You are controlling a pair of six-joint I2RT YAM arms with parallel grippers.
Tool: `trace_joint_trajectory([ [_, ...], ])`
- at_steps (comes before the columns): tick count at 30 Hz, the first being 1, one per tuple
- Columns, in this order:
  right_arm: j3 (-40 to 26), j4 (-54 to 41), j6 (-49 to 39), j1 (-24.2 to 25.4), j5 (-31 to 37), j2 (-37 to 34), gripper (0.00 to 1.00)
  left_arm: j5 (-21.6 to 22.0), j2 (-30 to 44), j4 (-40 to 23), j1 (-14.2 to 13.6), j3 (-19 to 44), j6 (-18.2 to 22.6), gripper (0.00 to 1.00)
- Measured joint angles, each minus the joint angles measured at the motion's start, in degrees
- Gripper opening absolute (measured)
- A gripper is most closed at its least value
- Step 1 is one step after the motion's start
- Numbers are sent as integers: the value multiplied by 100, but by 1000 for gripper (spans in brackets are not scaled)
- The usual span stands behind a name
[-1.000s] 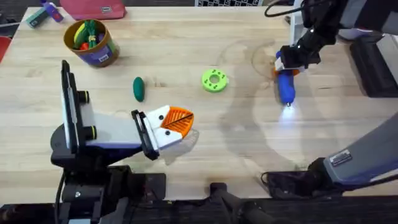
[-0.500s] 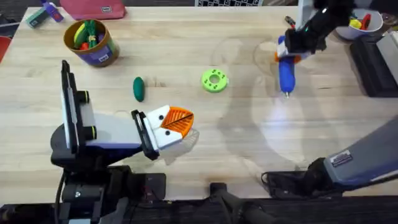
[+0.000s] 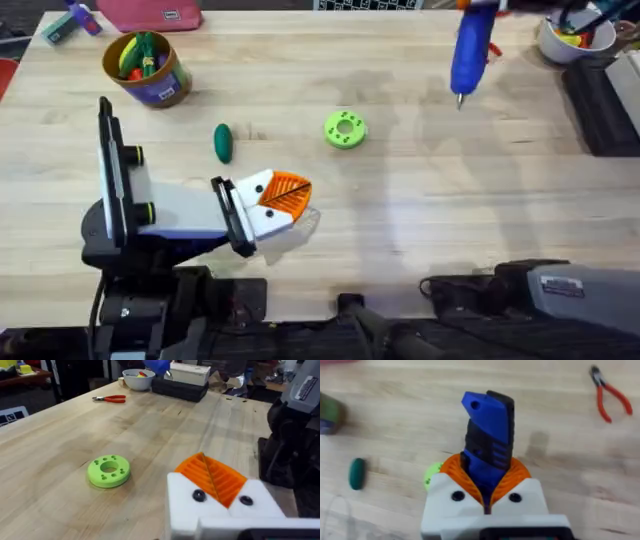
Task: Pick up the gripper from the table and insert it into the empty holder that is missing its gripper. Then pick up a screw, insert it into the mounting hole, and use the screwdriver to tighten it. Finally, clean up the table by picking up the vegetable and placing it into the bucket.
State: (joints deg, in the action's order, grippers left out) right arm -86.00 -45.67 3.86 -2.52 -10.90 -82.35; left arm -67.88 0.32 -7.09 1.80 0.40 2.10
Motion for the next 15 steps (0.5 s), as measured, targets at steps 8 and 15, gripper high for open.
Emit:
trace_joint_trajectory([
  [8,-9,329,333,-925,130,810,25,0,-2,0,0,0,-2,11],
  [15,-9,939,537,-1919,310,883,25,0,-1,0,0,0,1,11],
])
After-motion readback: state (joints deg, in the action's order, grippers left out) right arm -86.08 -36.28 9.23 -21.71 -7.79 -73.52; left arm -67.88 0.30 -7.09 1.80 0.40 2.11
